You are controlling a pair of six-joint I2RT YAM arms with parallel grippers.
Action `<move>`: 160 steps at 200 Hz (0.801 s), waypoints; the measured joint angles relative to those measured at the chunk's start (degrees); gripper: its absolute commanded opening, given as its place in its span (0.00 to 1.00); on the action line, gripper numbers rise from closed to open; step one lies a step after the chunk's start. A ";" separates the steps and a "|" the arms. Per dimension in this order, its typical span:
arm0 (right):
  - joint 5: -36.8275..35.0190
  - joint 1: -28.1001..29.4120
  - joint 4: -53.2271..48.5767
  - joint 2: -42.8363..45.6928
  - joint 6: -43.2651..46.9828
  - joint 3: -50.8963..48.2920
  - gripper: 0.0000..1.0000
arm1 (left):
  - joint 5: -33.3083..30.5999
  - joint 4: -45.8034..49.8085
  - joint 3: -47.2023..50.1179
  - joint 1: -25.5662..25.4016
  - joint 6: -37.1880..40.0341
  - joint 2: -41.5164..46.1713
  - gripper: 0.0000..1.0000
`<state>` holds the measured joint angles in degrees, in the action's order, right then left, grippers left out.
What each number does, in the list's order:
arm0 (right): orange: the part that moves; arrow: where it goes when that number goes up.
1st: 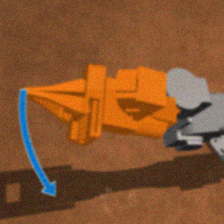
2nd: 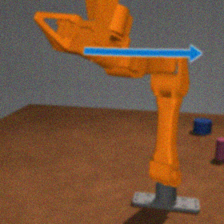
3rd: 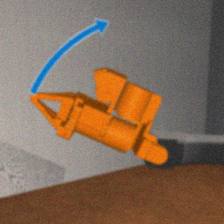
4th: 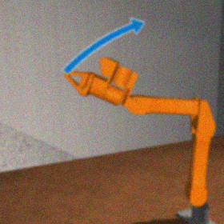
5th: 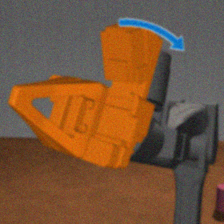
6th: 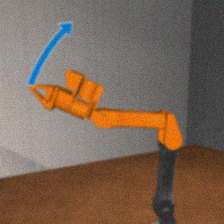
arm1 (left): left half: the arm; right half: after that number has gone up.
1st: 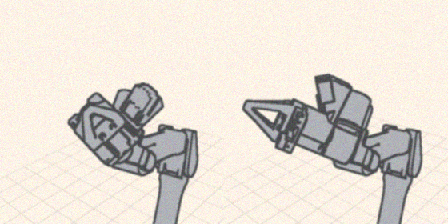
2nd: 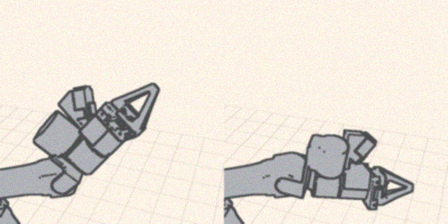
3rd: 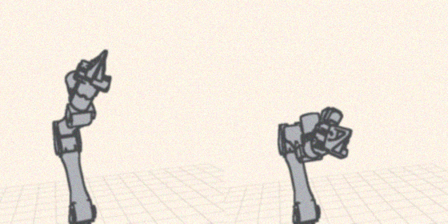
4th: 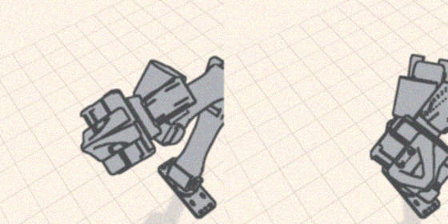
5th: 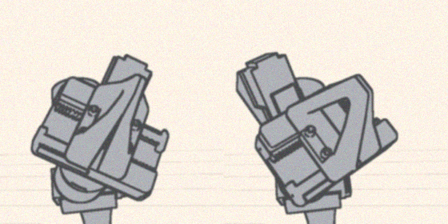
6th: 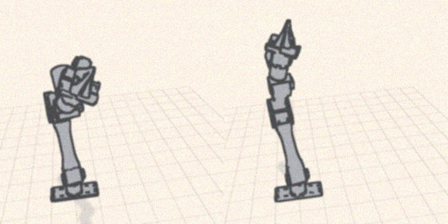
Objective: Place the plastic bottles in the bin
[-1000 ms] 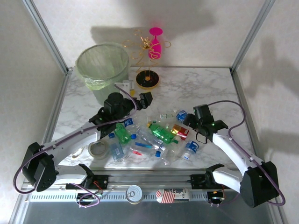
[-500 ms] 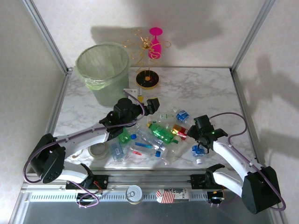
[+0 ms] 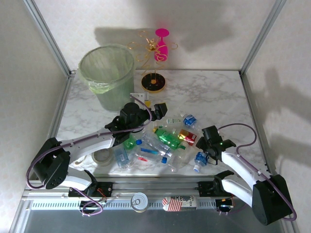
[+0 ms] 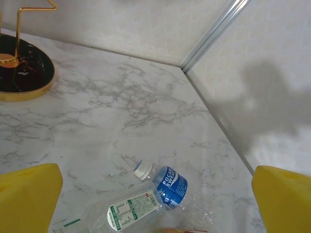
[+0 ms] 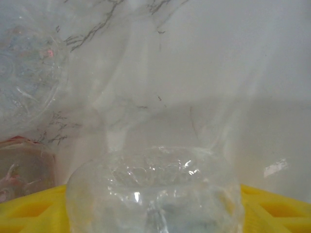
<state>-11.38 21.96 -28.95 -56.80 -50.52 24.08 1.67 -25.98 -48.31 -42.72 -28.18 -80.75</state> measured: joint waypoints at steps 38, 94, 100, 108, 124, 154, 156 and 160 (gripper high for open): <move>0.98 0.00 0.42 0.09 1.95 0.94 0.47 | -0.46 0.00 0.02 0.00 -0.15 0.04 1.00; 2.58 0.00 0.57 0.72 9.75 15.13 0.42 | -2.01 0.00 0.07 0.00 0.28 0.90 1.00; 2.95 0.00 1.05 0.13 10.60 17.22 0.42 | -2.16 0.02 0.07 0.00 0.46 1.07 1.00; 4.09 0.00 2.40 -1.16 11.80 20.39 0.41 | -2.14 0.02 0.07 0.00 0.85 1.29 1.00; 7.13 0.00 5.99 -3.76 13.33 25.29 0.40 | -1.77 0.04 0.07 0.00 1.60 1.75 1.00; 14.88 0.00 16.24 -8.35 13.84 28.87 0.35 | 1.20 0.02 0.07 0.00 3.04 2.80 1.00; 15.47 0.00 17.07 -8.68 13.79 28.92 0.35 | 1.57 0.02 0.07 0.00 3.15 2.86 1.00; 16.50 0.07 18.69 -9.35 13.70 28.94 0.35 | 2.03 0.02 0.07 0.00 3.17 2.97 1.00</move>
<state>5.13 22.02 -10.26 -66.15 -36.82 53.01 3.70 -25.96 -48.25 -42.72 -25.02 -77.78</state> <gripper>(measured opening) 0.596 0.995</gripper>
